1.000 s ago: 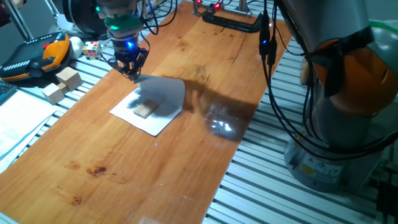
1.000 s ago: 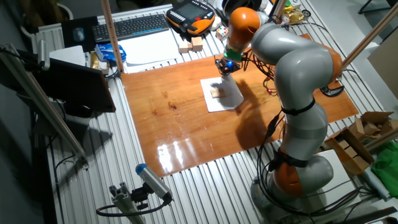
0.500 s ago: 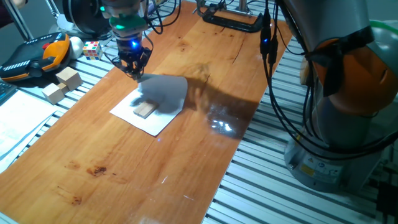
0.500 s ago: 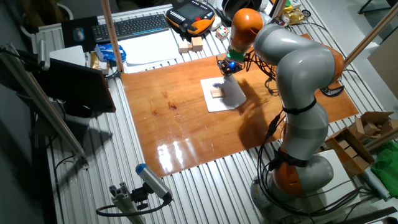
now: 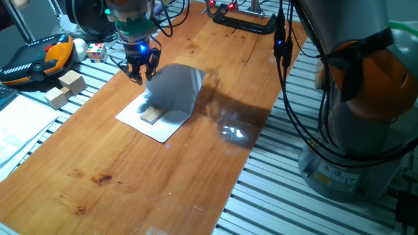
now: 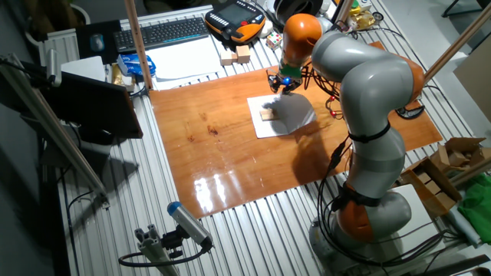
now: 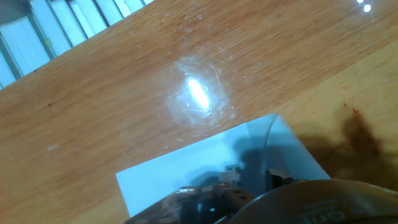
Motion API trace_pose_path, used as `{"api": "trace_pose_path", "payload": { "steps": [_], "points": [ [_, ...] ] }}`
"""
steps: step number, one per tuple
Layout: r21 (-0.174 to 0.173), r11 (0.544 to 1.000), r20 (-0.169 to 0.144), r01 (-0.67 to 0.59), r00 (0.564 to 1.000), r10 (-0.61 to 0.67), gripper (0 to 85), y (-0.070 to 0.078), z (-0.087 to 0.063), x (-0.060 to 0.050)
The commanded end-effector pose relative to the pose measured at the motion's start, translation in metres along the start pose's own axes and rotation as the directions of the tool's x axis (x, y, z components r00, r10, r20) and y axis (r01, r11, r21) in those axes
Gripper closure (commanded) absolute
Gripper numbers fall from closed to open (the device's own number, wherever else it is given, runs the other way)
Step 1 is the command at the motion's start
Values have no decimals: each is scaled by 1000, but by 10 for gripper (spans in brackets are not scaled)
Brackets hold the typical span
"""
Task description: Unfold a piece of paper
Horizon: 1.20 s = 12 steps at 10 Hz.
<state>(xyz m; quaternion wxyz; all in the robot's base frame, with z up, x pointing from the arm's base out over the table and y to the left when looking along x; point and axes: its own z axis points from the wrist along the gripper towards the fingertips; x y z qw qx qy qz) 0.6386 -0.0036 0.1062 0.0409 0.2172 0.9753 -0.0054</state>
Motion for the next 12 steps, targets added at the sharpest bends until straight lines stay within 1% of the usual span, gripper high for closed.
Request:
{"api": "trace_pose_path", "payload": {
  "steps": [1,2,4,5,7,8,9,10,11,12],
  "points": [
    [11,1000,11,8,1000,-8,427,-1,0,0],
    [18,1000,17,12,1000,-12,380,-2,1,0],
    [17,1000,23,15,1000,-16,330,-4,5,-1],
    [15,1000,27,15,1000,-16,313,-5,10,-2],
    [8,1000,20,21,1000,-21,297,-8,13,-3],
    [16,999,23,32,999,-32,290,-10,14,-3],
    [14,1000,12,22,1000,-22,290,-10,13,-2],
    [9,1000,-6,11,1000,-11,290,-8,10,-1],
    [15,1000,-12,23,1000,-23,287,-9,9,0],
    [34,997,-10,64,998,-64,273,-10,8,0]
  ]
}}
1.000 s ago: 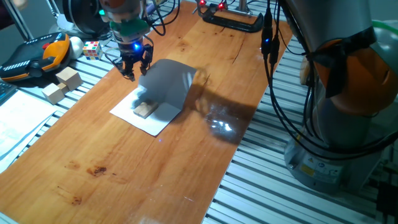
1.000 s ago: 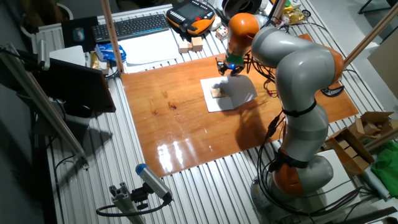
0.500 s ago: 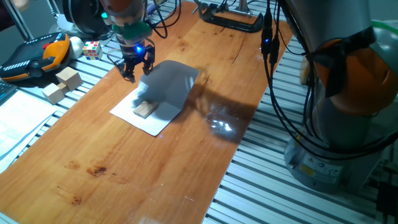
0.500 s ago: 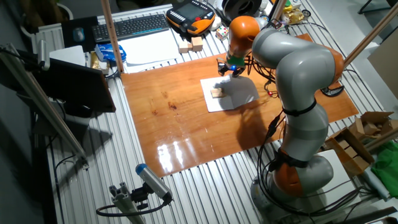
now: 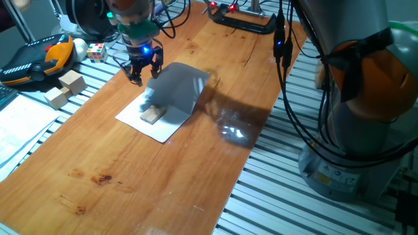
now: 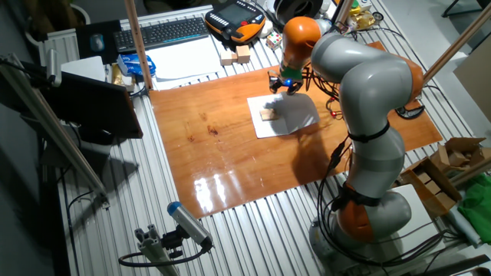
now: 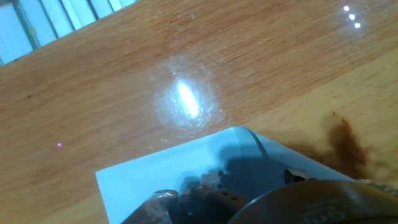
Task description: Unfold a piece of paper
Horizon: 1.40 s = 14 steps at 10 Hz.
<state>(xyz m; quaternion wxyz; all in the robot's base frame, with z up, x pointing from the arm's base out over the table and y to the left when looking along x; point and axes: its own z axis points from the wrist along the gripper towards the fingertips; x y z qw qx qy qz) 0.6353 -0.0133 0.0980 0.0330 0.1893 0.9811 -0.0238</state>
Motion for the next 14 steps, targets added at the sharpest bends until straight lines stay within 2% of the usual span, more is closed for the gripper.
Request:
{"api": "trace_pose_path", "payload": {
  "steps": [1,3,5,8,10,11,13,14],
  "points": [
    [21,999,5,36,999,-36,263,0,-1,1],
    [26,999,-13,39,999,-39,247,-1,-7,3],
    [36,999,-16,41,999,-40,230,-2,-12,6],
    [33,999,-27,42,999,-41,210,-3,-11,6],
    [18,1000,-60,2,998,-1,207,1,-22,10],
    [18,1000,-67,-3,998,4,207,4,-25,11],
    [21,1000,-63,-4,998,6,207,4,-23,9],
    [22,1000,-54,5,999,-4,207,1,-16,7]
  ]
}}
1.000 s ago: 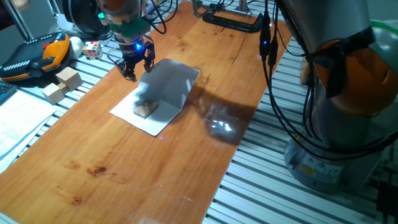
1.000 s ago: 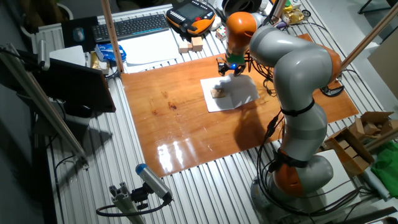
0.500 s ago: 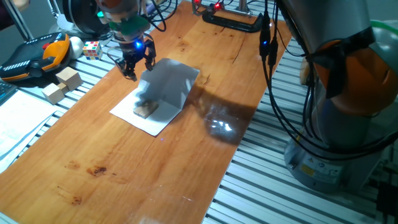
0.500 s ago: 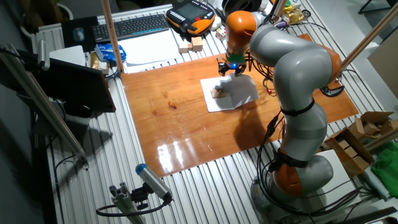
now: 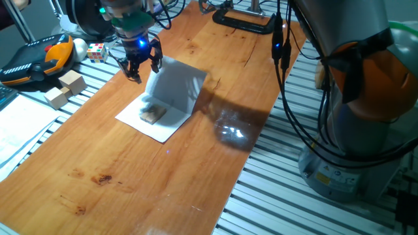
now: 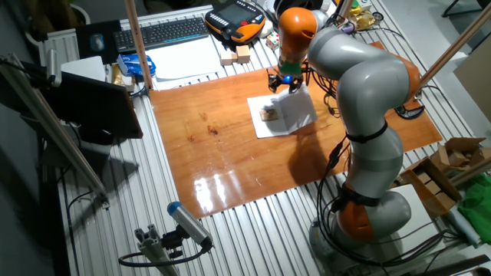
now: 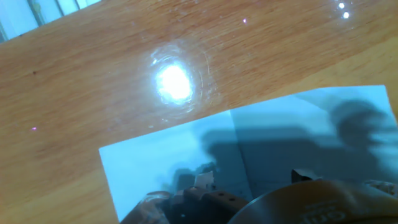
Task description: Unfold a piece of paper
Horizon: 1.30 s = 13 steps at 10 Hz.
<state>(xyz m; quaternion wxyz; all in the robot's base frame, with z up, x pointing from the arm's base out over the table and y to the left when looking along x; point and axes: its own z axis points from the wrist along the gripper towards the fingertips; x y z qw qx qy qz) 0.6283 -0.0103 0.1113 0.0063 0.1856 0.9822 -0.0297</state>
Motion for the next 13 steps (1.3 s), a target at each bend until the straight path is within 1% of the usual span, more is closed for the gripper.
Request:
{"api": "trace_pose_path", "payload": {
  "steps": [1,2,4,5,6,9,11,13],
  "points": [
    [-2,1000,8,9,1000,-9,207,-3,6,-2],
    [-6,1000,17,15,1000,-15,207,-6,14,-4],
    [-4,1000,17,20,1000,-20,213,-5,18,-6],
    [-7,1000,20,23,1000,-23,230,-4,20,-7],
    [0,999,29,32,999,-32,243,-4,23,-9],
    [5,998,46,66,997,-66,267,-9,40,-12],
    [-2,997,55,80,995,-80,270,-14,52,-13],
    [-6,997,63,83,995,-83,270,-17,60,-14]
  ]
}}
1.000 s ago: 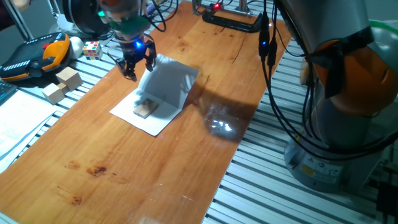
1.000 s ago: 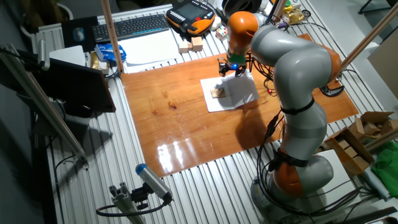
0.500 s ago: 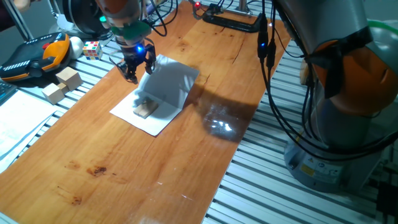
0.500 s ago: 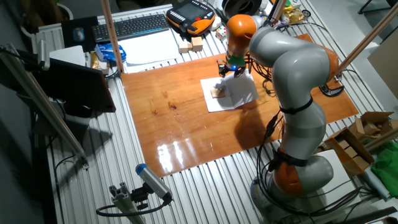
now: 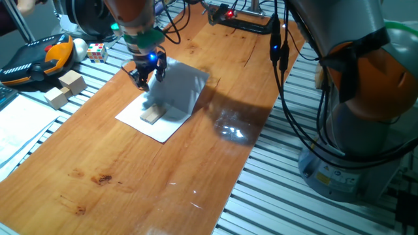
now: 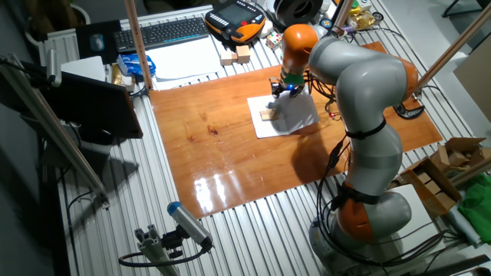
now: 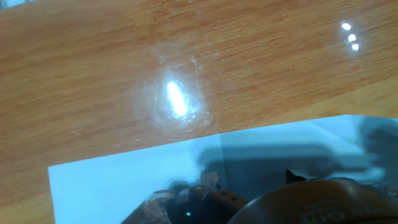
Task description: Unfold a piece of paper
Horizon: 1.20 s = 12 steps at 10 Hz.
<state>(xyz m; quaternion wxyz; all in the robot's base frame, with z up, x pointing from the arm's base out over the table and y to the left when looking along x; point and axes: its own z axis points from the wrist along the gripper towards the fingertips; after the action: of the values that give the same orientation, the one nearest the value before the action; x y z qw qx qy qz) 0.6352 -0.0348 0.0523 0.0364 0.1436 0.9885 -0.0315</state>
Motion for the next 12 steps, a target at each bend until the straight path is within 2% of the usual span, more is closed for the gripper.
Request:
{"api": "trace_pose_path", "payload": {
  "steps": [1,6,12],
  "points": [
    [-3,1000,1,1,1000,-1,270,-1,3,0],
    [-14,1000,12,-4,1000,4,273,-2,11,0],
    [-30,999,5,-16,1000,16,277,-3,18,1]
  ]
}}
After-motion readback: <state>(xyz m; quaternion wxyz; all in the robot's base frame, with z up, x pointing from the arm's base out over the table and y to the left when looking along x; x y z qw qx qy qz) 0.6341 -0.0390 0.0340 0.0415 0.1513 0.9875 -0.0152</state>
